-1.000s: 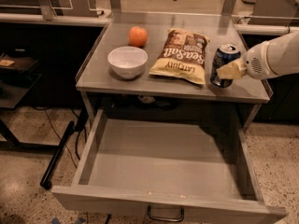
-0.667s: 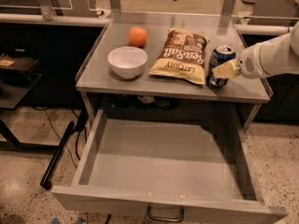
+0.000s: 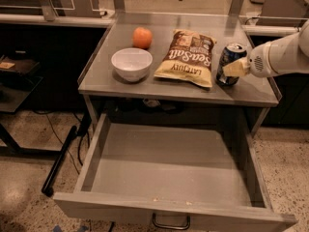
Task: Pick pepsi can from top drawer and place on counter
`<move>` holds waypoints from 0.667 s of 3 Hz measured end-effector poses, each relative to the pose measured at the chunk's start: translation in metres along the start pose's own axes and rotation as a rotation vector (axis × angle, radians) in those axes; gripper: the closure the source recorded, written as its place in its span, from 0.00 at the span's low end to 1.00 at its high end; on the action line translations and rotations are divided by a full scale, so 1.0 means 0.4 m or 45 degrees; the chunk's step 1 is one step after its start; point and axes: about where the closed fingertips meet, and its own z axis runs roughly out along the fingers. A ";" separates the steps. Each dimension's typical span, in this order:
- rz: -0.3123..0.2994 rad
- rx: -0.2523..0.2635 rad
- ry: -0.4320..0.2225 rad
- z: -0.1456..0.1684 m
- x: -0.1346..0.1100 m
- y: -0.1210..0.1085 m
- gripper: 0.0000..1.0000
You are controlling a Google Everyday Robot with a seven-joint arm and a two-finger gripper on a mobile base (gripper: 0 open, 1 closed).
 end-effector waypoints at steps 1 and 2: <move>0.019 0.037 0.011 -0.004 0.005 -0.053 1.00; 0.044 0.080 0.028 -0.013 0.019 -0.109 1.00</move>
Offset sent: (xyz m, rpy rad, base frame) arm 0.0170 -0.0753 0.0007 -0.0373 0.0163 -0.1258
